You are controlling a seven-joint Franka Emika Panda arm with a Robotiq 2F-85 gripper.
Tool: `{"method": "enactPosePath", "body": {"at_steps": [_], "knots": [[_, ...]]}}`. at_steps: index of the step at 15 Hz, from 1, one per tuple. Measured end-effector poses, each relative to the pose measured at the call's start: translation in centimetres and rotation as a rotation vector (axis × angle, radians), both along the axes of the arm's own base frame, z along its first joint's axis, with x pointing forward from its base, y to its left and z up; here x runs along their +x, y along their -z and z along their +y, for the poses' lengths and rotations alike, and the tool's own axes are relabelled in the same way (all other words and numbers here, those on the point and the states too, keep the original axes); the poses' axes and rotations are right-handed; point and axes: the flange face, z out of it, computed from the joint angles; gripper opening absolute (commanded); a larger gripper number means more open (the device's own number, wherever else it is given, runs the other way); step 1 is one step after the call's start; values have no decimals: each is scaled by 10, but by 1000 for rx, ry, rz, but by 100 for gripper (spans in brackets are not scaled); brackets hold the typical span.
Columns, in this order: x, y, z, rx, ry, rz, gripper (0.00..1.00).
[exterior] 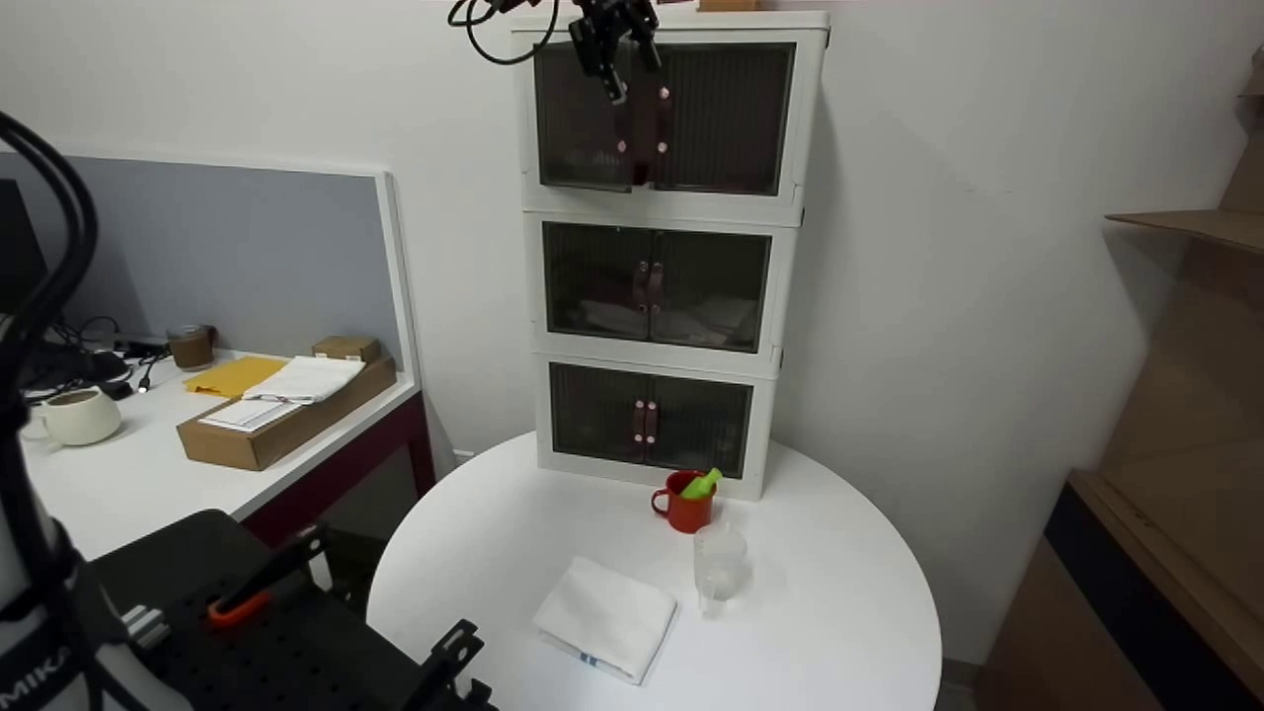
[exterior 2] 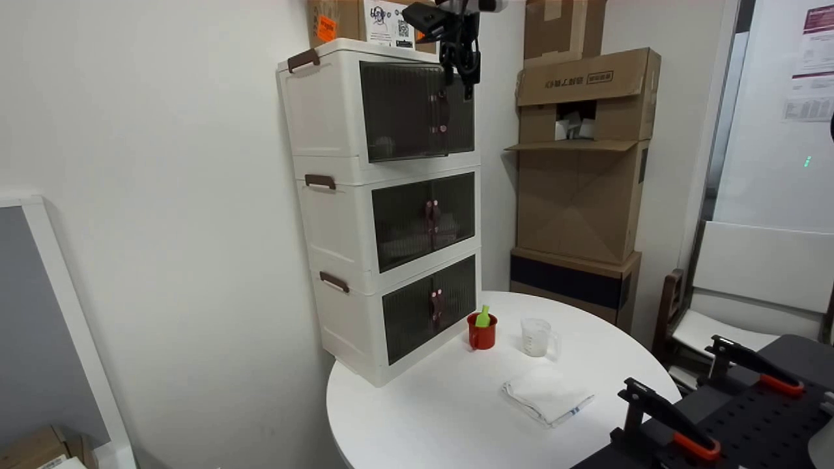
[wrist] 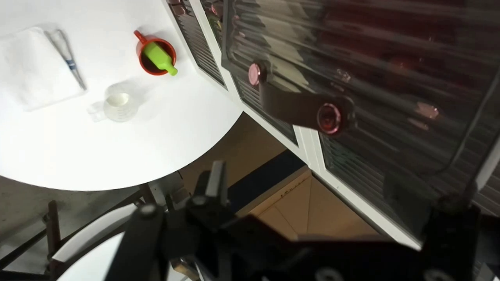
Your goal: Open the two doors of the topmost shelf
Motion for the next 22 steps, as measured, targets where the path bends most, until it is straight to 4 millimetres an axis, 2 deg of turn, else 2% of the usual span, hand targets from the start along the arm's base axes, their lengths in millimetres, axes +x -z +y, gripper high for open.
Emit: {"method": "enactPosePath", "body": {"at_steps": [7,15,18,22], "knots": [[-3,-30,6,12,-41,-118,100],[-5,-39,13,34,-97,-149,100],[-6,-26,39,43,-157,-121,100],[-15,-6,94,40,-254,-77,100]]}}
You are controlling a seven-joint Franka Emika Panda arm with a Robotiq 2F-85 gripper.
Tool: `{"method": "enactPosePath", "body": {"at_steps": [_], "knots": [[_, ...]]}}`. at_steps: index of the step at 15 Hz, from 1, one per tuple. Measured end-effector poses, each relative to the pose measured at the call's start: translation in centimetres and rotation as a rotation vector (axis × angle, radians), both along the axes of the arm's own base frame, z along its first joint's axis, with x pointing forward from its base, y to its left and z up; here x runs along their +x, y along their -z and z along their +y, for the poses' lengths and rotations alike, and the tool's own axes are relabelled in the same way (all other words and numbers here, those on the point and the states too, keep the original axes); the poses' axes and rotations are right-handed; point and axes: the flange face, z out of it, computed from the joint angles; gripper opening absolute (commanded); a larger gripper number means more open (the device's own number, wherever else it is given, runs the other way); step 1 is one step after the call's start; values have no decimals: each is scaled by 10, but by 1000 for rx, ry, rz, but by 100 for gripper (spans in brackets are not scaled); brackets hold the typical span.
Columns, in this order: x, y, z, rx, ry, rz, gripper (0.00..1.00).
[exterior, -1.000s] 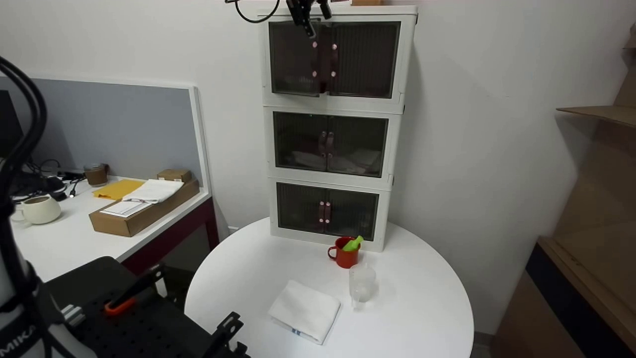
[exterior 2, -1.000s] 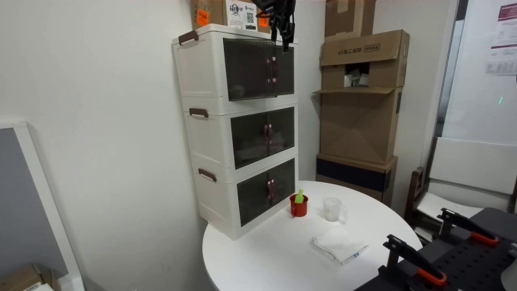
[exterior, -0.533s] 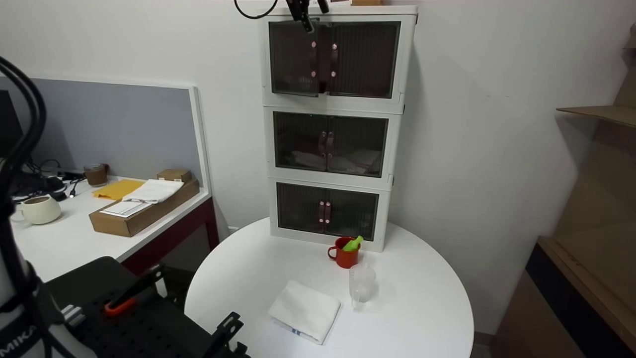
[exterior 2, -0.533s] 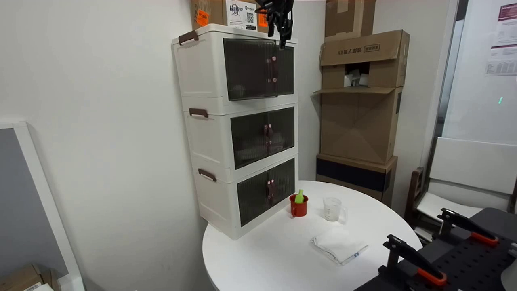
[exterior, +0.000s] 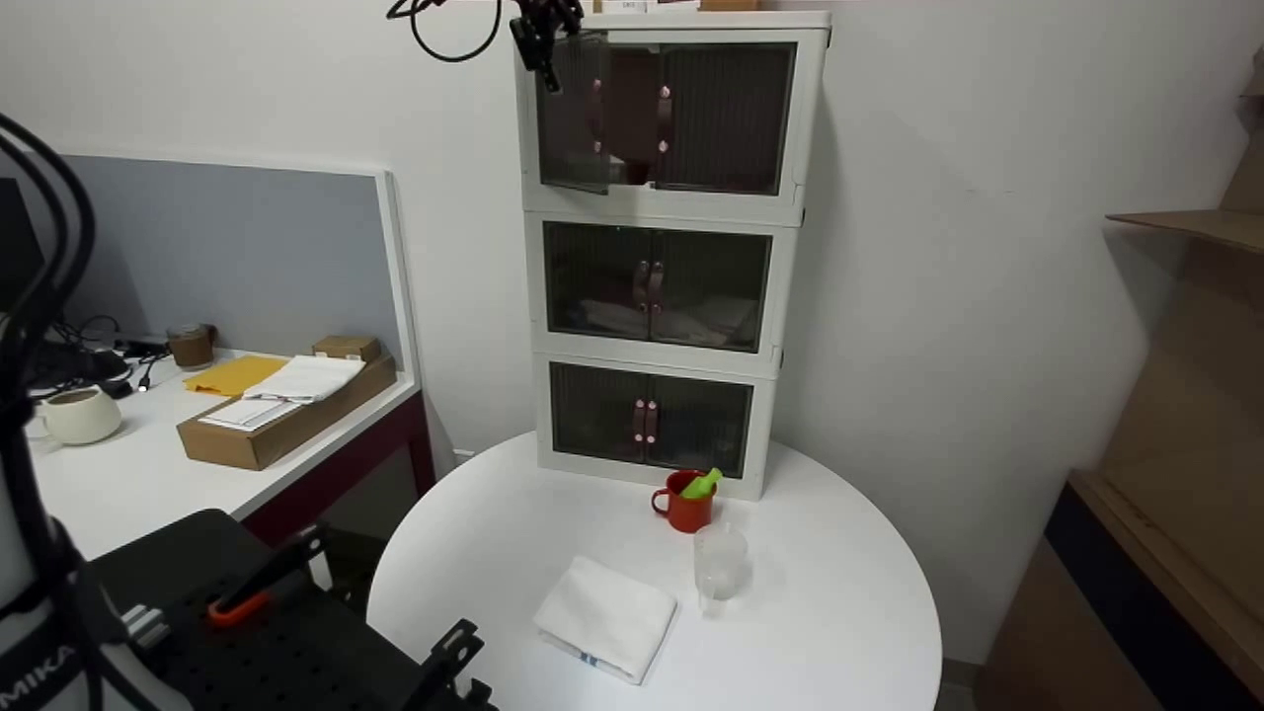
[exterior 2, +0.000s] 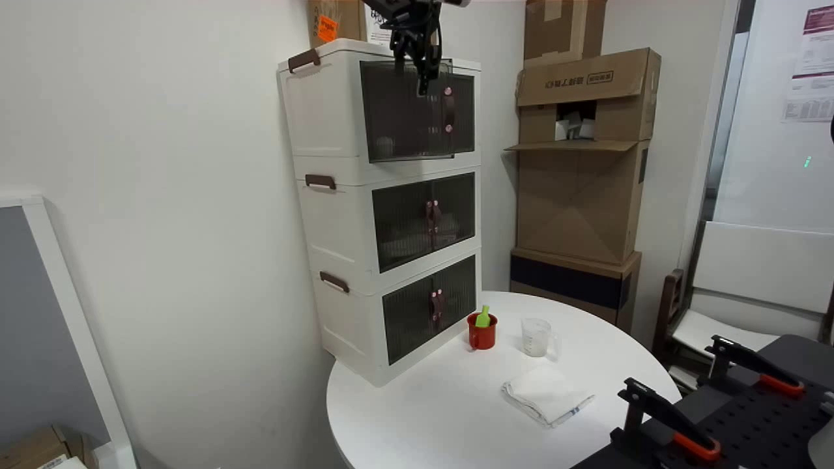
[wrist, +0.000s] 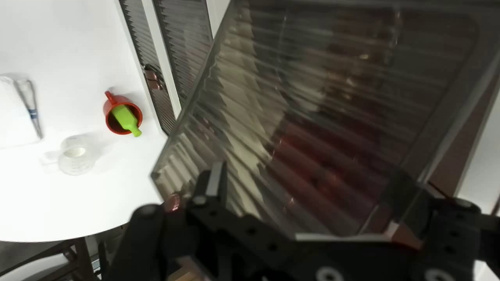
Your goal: Open the two doors of the topmost shelf
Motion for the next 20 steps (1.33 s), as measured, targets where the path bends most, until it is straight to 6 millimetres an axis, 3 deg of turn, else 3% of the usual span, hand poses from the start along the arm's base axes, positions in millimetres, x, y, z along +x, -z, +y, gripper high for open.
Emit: {"method": "enactPosePath", "body": {"at_steps": [3,12,18,20], "knots": [[-9,5,30,-13,-46,21,100],[-14,0,33,-37,-28,72,100],[-31,-12,49,-48,183,223,100],[-46,-21,50,-58,275,292,100]]}}
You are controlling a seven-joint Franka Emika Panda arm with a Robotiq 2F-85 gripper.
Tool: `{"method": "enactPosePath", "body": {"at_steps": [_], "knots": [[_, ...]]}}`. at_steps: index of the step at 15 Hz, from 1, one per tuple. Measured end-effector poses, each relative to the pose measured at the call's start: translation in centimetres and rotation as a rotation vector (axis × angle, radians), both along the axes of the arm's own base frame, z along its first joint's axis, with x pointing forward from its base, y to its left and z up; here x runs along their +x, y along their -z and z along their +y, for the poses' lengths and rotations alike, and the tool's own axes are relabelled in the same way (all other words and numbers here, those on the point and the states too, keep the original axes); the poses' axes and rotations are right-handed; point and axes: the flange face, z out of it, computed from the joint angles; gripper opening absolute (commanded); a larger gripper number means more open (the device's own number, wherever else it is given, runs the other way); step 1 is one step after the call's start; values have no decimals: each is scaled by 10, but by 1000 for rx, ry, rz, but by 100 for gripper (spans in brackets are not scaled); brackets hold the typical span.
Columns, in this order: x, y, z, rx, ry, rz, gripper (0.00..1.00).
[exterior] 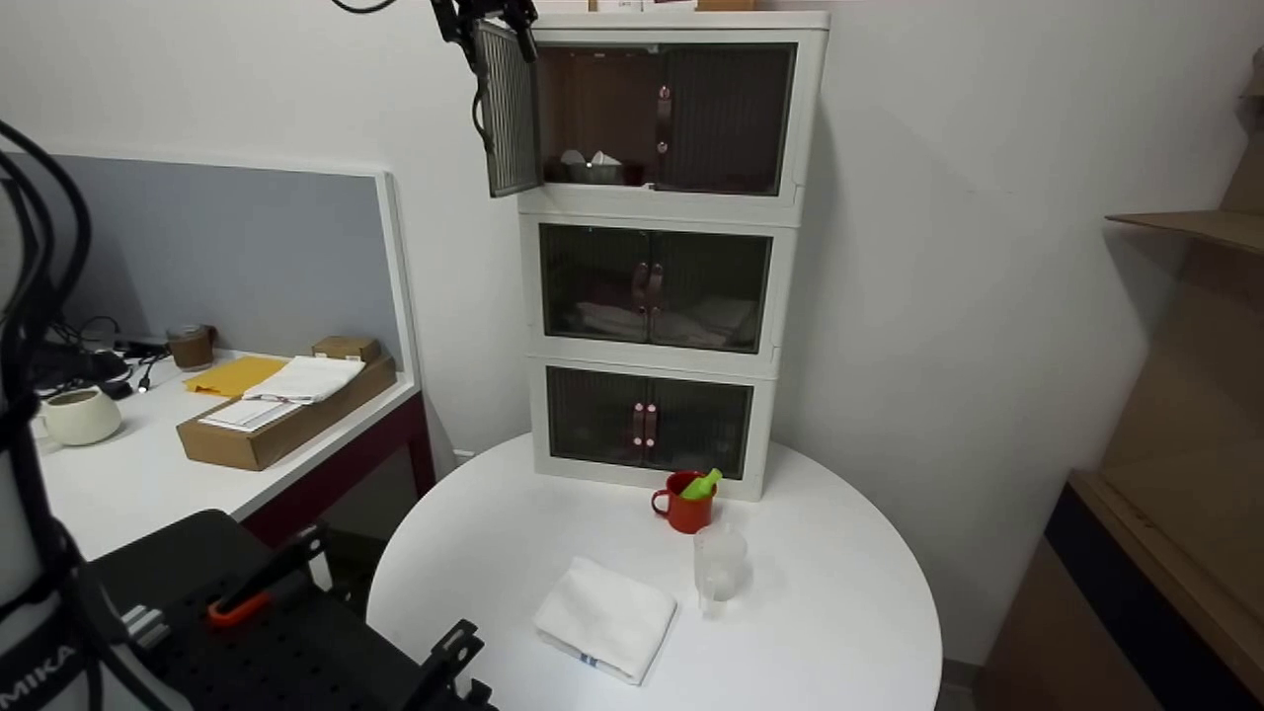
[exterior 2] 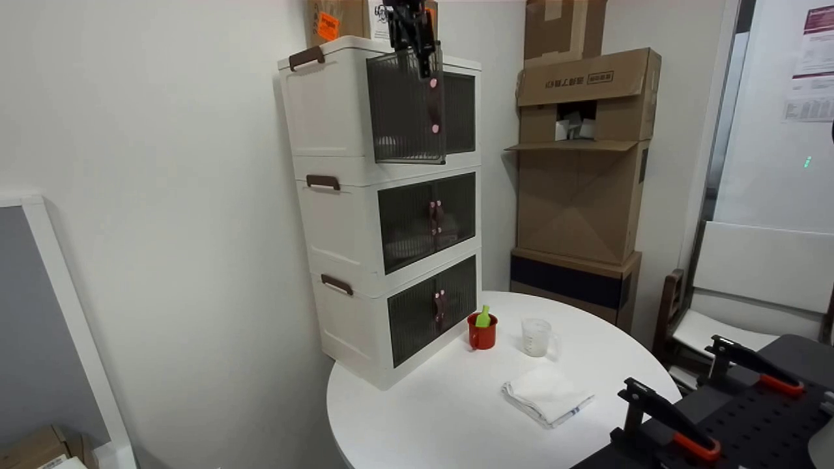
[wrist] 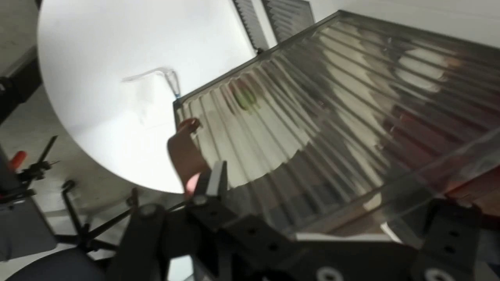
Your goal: Open the two doors of the topmost shelf
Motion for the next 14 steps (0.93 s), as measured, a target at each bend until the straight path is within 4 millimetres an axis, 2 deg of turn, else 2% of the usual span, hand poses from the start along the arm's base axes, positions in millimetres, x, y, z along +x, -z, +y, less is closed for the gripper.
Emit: {"method": "enactPosePath", "body": {"at_steps": [4,8,11,14], "knots": [[-27,-23,-7,9,178,127,100],[-40,-38,-10,76,353,206,100],[-41,-49,-13,87,443,165,100],[-43,-77,-34,26,466,30,100]]}}
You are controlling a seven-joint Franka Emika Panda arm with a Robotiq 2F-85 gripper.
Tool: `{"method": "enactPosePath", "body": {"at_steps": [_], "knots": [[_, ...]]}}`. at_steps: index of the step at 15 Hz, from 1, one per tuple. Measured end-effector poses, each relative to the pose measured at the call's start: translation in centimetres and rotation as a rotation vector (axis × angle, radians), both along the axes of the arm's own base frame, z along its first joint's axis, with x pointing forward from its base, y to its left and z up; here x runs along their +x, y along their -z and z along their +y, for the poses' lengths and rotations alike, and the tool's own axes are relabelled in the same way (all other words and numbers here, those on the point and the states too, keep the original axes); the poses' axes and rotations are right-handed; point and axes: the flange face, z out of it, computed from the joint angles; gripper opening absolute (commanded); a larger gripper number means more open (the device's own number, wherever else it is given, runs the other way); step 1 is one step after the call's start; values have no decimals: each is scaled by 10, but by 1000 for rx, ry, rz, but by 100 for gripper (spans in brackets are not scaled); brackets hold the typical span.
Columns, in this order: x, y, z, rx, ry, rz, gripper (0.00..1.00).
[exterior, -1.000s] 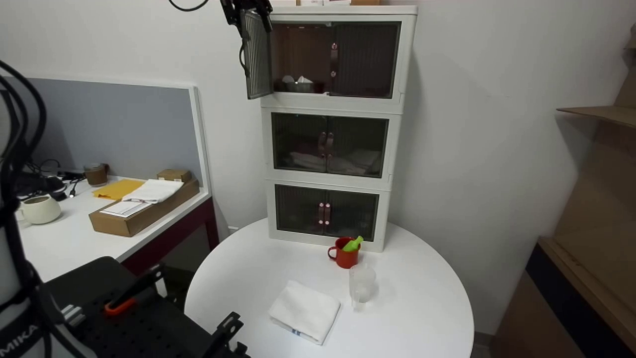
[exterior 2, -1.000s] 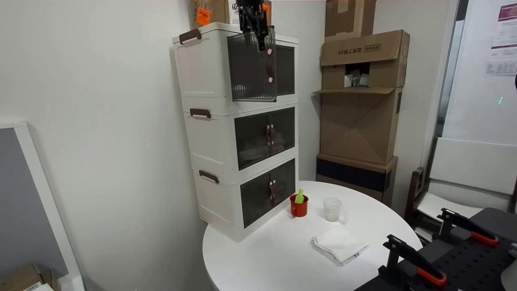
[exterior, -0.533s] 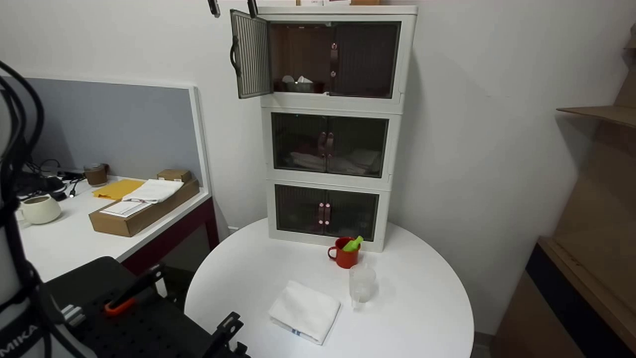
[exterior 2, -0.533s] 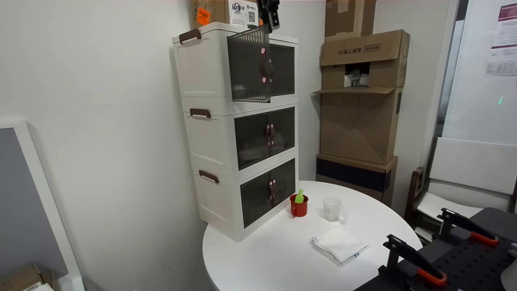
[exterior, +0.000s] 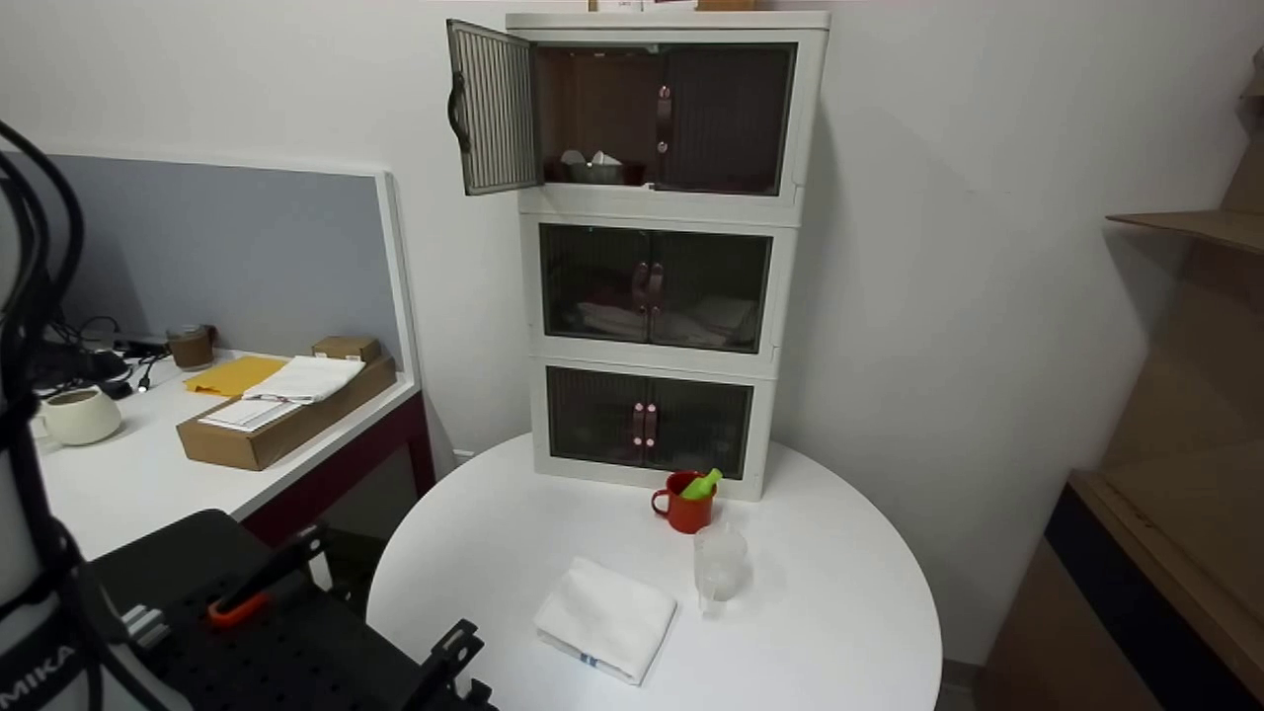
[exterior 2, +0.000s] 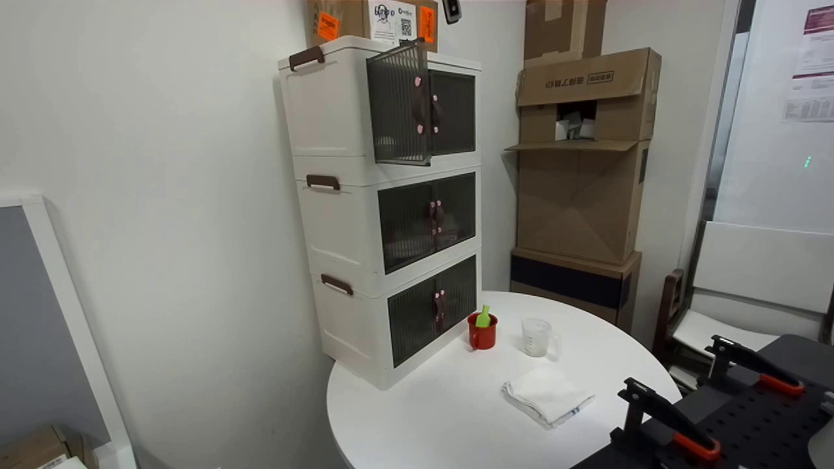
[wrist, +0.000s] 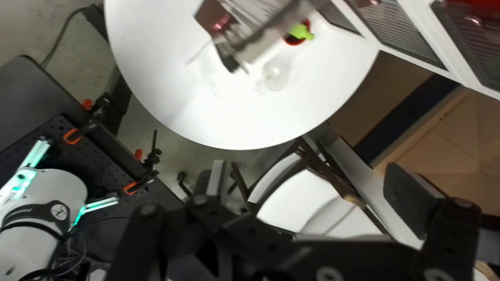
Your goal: Open the two doors of the topmost shelf
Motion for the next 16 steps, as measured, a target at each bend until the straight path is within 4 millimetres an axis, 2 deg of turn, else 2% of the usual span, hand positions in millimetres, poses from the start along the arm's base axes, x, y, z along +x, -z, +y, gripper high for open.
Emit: {"method": "enactPosePath", "body": {"at_steps": [3,5,7,8,9,12,14,15,16], "knots": [[-7,-39,-37,-82,0,-149,100],[-13,-61,-72,-144,10,-238,100],[-12,-67,-110,-239,9,-304,100],[-5,-58,-129,-295,6,-313,100],[3,-39,-149,-349,29,-288,100],[33,39,-193,-426,157,-183,100],[51,98,-211,-447,254,-117,100],[58,122,-215,-458,286,-92,100],[63,137,-217,-466,302,-79,100]]}}
